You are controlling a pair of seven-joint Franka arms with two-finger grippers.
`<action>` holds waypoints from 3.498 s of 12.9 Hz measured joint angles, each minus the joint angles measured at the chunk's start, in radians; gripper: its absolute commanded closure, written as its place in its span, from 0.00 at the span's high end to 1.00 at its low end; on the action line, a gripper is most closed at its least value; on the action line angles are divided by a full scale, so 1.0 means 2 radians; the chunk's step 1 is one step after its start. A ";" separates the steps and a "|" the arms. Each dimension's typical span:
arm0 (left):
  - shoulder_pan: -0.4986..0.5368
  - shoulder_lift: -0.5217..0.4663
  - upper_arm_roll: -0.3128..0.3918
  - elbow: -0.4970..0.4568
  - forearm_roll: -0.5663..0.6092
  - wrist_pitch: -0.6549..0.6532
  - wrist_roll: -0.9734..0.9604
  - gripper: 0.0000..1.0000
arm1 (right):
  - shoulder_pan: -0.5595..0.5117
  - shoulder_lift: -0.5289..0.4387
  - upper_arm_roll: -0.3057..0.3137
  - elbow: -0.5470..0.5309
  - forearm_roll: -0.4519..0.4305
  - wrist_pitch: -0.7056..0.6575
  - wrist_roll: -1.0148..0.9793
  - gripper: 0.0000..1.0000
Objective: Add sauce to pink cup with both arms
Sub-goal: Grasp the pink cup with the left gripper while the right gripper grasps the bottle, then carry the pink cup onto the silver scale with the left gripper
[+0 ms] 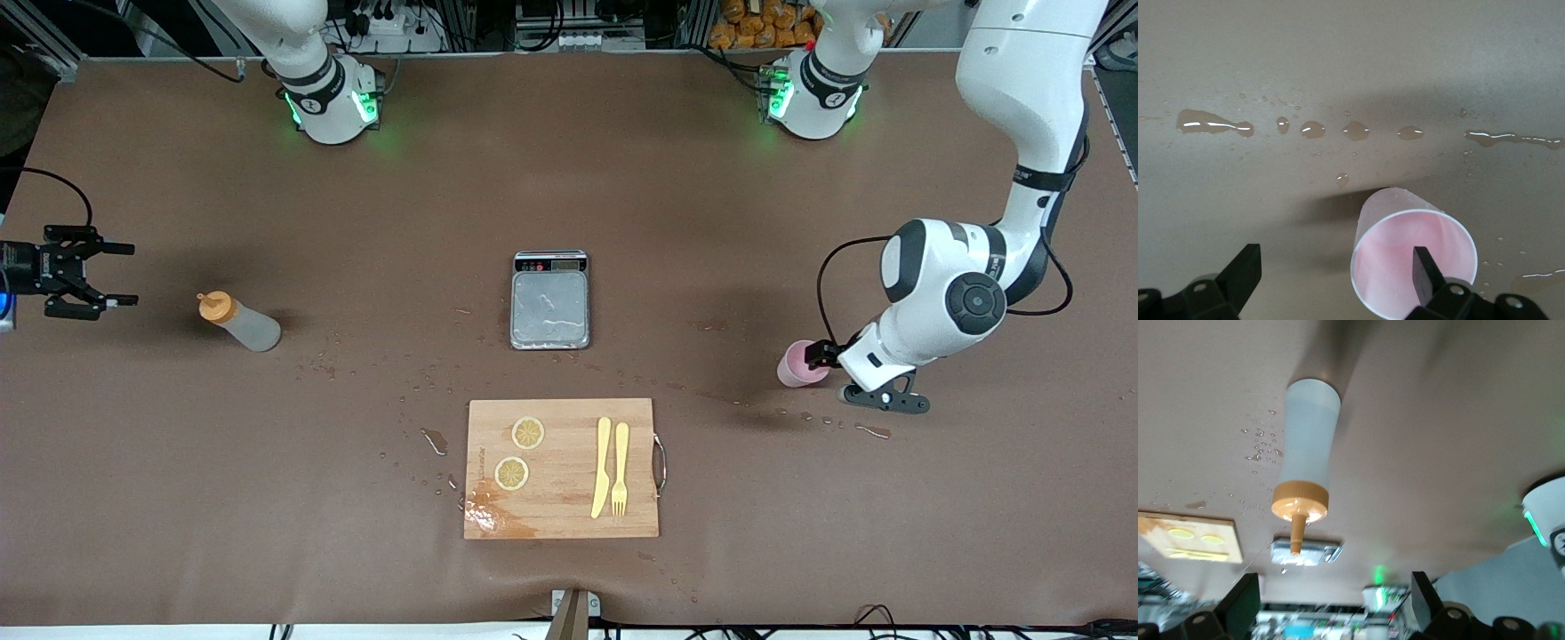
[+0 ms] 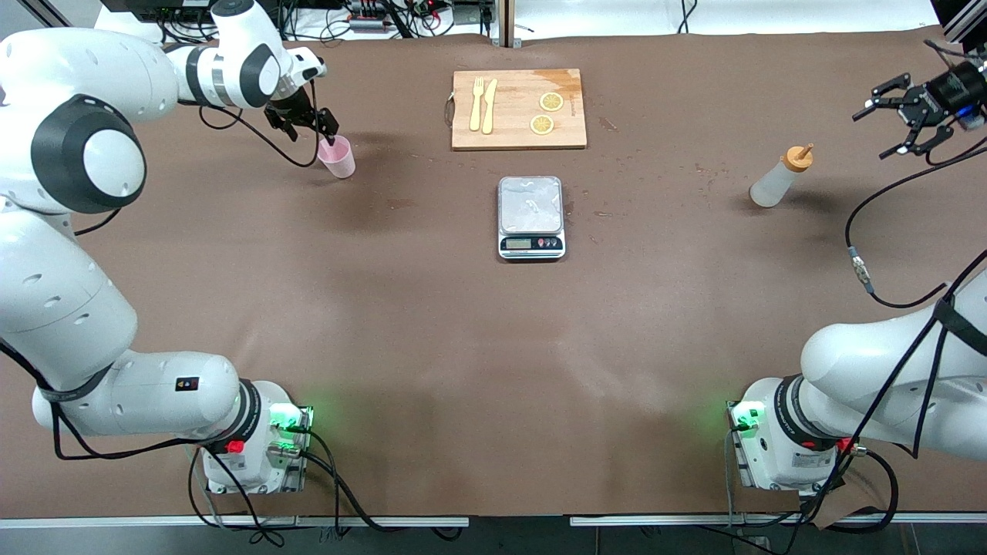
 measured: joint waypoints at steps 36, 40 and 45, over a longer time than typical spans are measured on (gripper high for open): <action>-0.194 0.103 -0.150 0.203 0.010 -0.078 -0.491 0.00 | 0.020 0.176 0.011 -0.030 0.167 0.101 -0.043 0.60; -0.223 0.113 -0.144 0.206 0.016 -0.078 -0.502 0.00 | 0.022 0.176 0.011 -0.030 0.168 0.100 -0.044 0.52; -0.269 0.128 -0.103 0.207 0.026 -0.076 -0.517 0.01 | 0.022 0.175 0.011 -0.030 0.168 0.100 -0.045 0.46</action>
